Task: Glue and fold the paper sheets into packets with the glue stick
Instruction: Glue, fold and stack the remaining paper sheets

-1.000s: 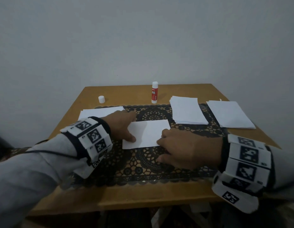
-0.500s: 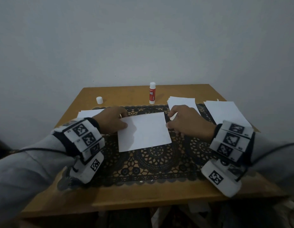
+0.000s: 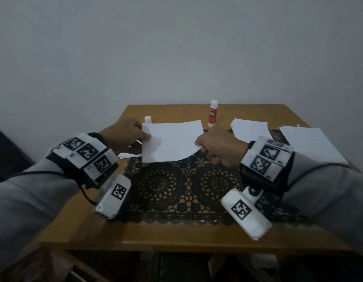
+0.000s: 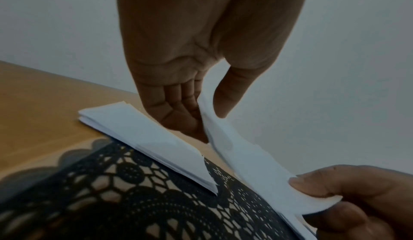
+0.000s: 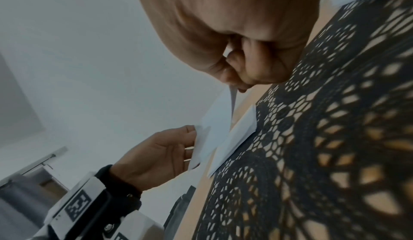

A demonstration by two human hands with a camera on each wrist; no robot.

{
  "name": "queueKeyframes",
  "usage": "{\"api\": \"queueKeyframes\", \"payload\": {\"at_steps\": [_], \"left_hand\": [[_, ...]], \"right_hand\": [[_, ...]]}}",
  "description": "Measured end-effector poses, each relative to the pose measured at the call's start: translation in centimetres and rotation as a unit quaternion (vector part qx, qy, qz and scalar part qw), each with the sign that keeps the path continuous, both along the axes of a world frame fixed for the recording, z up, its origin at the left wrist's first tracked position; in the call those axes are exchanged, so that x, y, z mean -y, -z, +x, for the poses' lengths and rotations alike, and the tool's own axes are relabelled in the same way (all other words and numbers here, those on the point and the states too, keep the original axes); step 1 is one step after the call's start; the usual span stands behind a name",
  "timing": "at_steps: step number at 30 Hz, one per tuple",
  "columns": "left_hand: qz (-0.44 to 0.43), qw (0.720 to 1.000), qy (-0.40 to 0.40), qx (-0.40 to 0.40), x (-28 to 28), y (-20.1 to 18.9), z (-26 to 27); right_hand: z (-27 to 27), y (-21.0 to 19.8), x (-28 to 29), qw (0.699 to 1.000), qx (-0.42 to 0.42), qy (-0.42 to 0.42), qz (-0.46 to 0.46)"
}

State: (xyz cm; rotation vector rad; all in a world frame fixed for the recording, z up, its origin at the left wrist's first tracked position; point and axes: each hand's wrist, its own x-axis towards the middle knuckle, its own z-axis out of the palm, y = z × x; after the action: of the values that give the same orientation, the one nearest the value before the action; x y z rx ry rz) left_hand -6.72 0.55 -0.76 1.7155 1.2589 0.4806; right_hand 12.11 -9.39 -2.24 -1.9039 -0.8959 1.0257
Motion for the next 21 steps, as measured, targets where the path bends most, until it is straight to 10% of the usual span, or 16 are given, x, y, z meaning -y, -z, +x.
{"api": "queueKeyframes", "payload": {"at_steps": [11, 21], "left_hand": [[0.095, 0.99, -0.096, -0.041, -4.1, 0.6, -3.2], [0.114, 0.974, -0.007, -0.196, -5.1, 2.5, -3.6]], "right_hand": [[-2.1, 0.0, -5.5, 0.997, 0.018, -0.075, 0.002], [-1.9, 1.8, -8.2, 0.942, 0.278, -0.187, -0.023]]}}
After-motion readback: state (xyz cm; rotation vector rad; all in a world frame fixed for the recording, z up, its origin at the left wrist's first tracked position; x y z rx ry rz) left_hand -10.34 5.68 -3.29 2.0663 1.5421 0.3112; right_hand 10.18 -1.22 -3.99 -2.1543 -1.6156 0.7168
